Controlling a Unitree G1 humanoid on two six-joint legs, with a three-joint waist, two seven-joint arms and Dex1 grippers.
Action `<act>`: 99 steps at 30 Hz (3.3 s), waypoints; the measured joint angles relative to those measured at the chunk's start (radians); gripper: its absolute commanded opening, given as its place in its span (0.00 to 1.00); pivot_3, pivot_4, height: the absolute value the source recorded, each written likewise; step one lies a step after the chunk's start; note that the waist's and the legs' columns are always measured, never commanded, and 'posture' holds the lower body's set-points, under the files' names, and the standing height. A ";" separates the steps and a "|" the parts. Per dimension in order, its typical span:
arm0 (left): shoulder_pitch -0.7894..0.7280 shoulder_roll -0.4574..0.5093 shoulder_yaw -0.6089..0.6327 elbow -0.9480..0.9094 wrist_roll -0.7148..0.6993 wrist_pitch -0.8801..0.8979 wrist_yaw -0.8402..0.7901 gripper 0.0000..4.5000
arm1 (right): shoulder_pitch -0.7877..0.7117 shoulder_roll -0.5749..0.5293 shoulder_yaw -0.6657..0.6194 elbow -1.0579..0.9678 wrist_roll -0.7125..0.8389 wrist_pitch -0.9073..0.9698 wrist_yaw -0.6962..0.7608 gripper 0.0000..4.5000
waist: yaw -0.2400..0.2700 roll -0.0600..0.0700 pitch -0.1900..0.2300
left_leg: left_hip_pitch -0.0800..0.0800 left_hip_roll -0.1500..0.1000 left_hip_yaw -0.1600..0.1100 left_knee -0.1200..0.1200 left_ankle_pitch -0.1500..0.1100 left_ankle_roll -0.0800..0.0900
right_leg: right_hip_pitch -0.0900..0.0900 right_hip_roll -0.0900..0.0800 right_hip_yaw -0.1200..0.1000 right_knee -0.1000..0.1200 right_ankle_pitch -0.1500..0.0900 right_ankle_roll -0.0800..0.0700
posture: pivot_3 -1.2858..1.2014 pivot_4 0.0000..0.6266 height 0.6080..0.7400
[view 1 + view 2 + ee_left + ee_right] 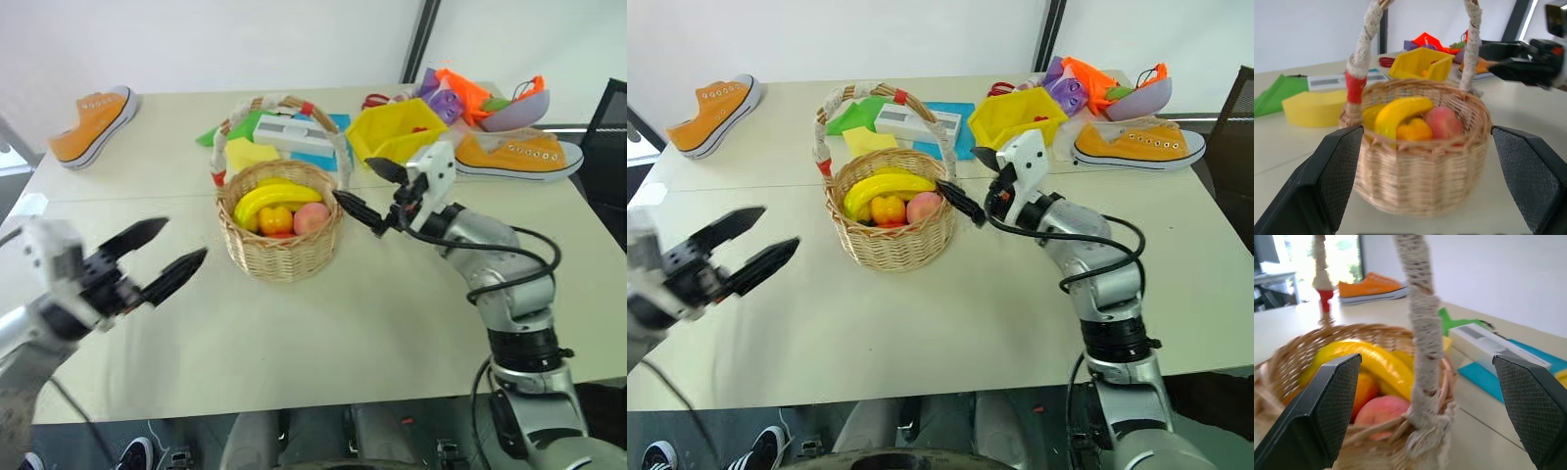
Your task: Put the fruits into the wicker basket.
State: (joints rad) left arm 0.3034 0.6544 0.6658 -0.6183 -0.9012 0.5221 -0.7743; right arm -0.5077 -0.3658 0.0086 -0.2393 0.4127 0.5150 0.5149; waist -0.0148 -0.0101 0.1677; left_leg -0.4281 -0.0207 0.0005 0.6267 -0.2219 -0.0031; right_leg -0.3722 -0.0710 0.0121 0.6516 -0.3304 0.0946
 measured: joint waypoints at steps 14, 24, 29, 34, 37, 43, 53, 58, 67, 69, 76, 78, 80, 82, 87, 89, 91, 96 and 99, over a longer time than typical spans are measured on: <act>0.102 -0.107 0.013 0.088 0.112 -0.212 -0.083 1.00 | -0.030 0.106 0.061 0.106 -0.085 -0.070 -0.044 0.37 | -0.006 0.000 0.000 | 0.000 0.000 0.000 -0.005 0.000 0.000 | -0.001 0.000 0.000 -0.001 0.000 0.000 | 0.52 0.24 1.00; 0.044 -0.108 -0.048 0.098 0.107 -0.231 -0.077 1.00 | -0.032 0.104 0.012 0.134 -0.085 -0.077 -0.060 0.01 | -0.001 0.000 0.000 | 0.000 0.000 0.000 -0.005 0.000 0.000 | -0.001 0.000 0.000 -0.001 0.001 0.001 | 0.52 0.24 1.00; -0.039 -0.109 -0.129 0.101 0.106 -0.219 -0.045 1.00 | -0.036 0.042 -0.067 0.167 -0.084 -0.088 -0.059 0.01 | 0.002 0.000 0.000 | 0.000 -0.001 0.000 -0.005 0.000 0.000 | 0.000 -0.001 0.000 -0.002 0.002 0.002 | 0.52 0.24 1.00; -0.194 -0.154 -0.290 0.120 0.107 -0.198 -0.012 1.00 | 0.010 -0.074 -0.163 0.166 -0.060 -0.110 -0.006 0.01 | 0.008 0.001 0.000 | 0.000 -0.001 0.000 -0.005 0.001 0.000 | 0.002 0.000 -0.001 -0.001 0.002 0.003 | 0.52 0.24 1.00; -0.265 -0.166 -0.368 0.155 0.117 -0.191 -0.009 1.00 | 0.062 -0.129 -0.226 0.145 -0.035 -0.111 0.023 0.01 | 0.000 0.001 0.000 | 0.000 0.000 0.001 -0.005 0.001 0.001 | 0.002 0.000 -0.001 -0.001 0.002 0.003 | 0.52 0.24 1.00; -0.388 -0.183 -0.475 0.249 0.131 -0.177 -0.035 1.00 | 0.146 -0.242 -0.356 0.146 -0.033 -0.152 0.039 0.01 | 0.002 0.002 0.001 | 0.000 0.000 0.001 -0.003 0.001 0.001 | 0.003 0.002 -0.001 0.000 0.002 0.004 | 0.52 0.24 1.00; -0.520 -0.225 -0.633 0.397 0.235 -0.199 -0.124 1.00 | 0.258 -0.274 -0.460 0.132 -0.025 -0.193 0.017 0.01 | 0.001 0.003 0.001 | 0.002 0.001 0.001 0.004 0.000 0.002 | 0.007 0.004 0.000 0.004 0.002 0.004 | 0.52 0.24 1.00; -0.544 -0.228 -0.649 0.421 0.259 -0.209 -0.140 1.00 | 0.275 -0.270 -0.460 0.117 -0.025 -0.199 -0.005 0.01 | 0.003 0.003 0.001 | 0.002 0.002 0.001 0.004 0.001 0.002 | 0.007 0.004 0.000 0.004 0.002 0.004 | 0.52 0.24 1.00; -0.548 -0.235 -0.643 0.419 0.267 -0.223 -0.120 1.00 | 0.272 -0.261 -0.449 0.151 -0.037 -0.256 -0.006 0.32 | 0.002 0.003 0.001 | 0.002 0.002 0.001 0.004 0.001 0.002 | 0.007 0.004 0.000 0.004 0.002 0.004 | 0.52 0.24 1.00; -0.537 -0.235 -0.642 0.418 0.269 -0.225 -0.110 1.00 | 0.269 -0.261 -0.449 0.200 -0.038 -0.289 0.005 0.57 | 0.003 0.003 0.001 | 0.002 0.002 0.001 0.004 0.001 0.002 | 0.008 0.004 0.000 0.004 0.002 0.004 | 0.52 0.24 1.00; -0.516 -0.235 -0.639 0.405 0.269 -0.226 -0.091 1.00 | 0.248 -0.257 -0.439 0.246 -0.044 -0.314 -0.002 0.99 | 0.003 0.003 0.001 | 0.002 0.002 0.001 0.004 0.001 0.002 | 0.007 0.004 0.000 0.004 0.002 0.004 | 0.52 0.24 1.00; -0.513 -0.236 -0.637 0.403 0.269 -0.226 -0.089 1.00 | 0.271 -0.229 -0.441 0.239 -0.043 -0.310 -0.024 0.99 | 0.005 0.003 0.001 | 0.002 0.002 0.001 0.004 0.001 0.002 | 0.007 0.004 0.000 0.004 0.002 0.004 | 0.52 0.24 1.00; -0.508 -0.239 -0.629 0.400 0.268 -0.226 -0.082 1.00 | 0.353 -0.162 -0.492 0.143 -0.024 -0.323 -0.081 0.99 | 0.009 0.003 0.001 | 0.002 0.002 0.000 0.004 0.001 0.002 | 0.008 0.004 0.000 0.004 0.002 0.004 | 0.52 0.24 1.00; -0.502 -0.242 -0.616 0.401 0.268 -0.226 -0.076 1.00 | 0.432 -0.104 -0.529 0.047 0.004 -0.330 -0.119 0.99 | 0.011 0.003 0.001 | 0.002 0.002 0.000 0.003 0.000 0.002 | 0.007 0.004 0.000 0.004 0.002 0.004 | 0.52 0.24 1.00; -0.503 -0.249 -0.609 0.401 0.267 -0.226 -0.072 1.00 | 0.617 -0.015 -0.564 -0.218 0.079 -0.325 -0.169 0.99 | -0.001 0.004 0.000 | 0.003 0.002 0.000 0.004 0.000 0.002 | 0.008 0.005 0.001 0.004 0.002 0.004 | 0.52 0.24 1.00; -0.502 -0.251 -0.609 0.401 0.267 -0.226 -0.072 1.00 | 0.667 0.005 -0.548 -0.289 0.083 -0.327 -0.175 0.99 | -0.002 0.004 0.000 | 0.004 0.002 0.000 0.004 0.000 0.002 | 0.009 0.005 0.001 0.004 0.002 0.004 | 0.52 0.24 1.00; -0.502 -0.251 -0.607 0.401 0.267 -0.226 -0.071 1.00 | 0.692 0.008 -0.510 -0.343 0.082 -0.328 -0.168 0.99 | -0.001 0.005 0.000 | 0.005 0.002 0.000 0.004 0.000 0.002 | 0.010 0.004 0.001 0.004 0.002 0.004 | 0.52 0.24 1.00; -0.480 -0.246 -0.571 0.403 0.281 -0.257 -0.059 1.00 | 0.683 -0.059 -0.297 -0.407 0.082 -0.268 -0.075 0.99 | -0.002 0.005 0.000 | 0.005 0.002 0.000 0.004 0.000 0.002 | 0.009 0.004 0.001 0.004 0.002 0.004 | 0.52 0.24 1.00; -0.426 -0.200 -0.519 0.408 0.311 -0.285 -0.043 1.00 | 0.565 -0.121 -0.164 -0.403 0.117 -0.178 0.004 0.99 | -0.005 0.005 0.000 | 0.005 0.003 0.000 0.004 0.000 0.002 | 0.008 0.004 0.001 0.004 0.002 0.003 | 0.52 0.24 1.00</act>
State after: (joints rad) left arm -0.1226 0.4546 0.1472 -0.2105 -0.5897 0.2371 -0.8177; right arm 0.0578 -0.4867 -0.1554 -0.6418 0.5299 0.3372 0.5189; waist -0.0202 -0.0055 0.1678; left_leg -0.4233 -0.0179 0.0001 0.6303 -0.2215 -0.0016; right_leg -0.3641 -0.0666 0.0134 0.6559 -0.3285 0.0978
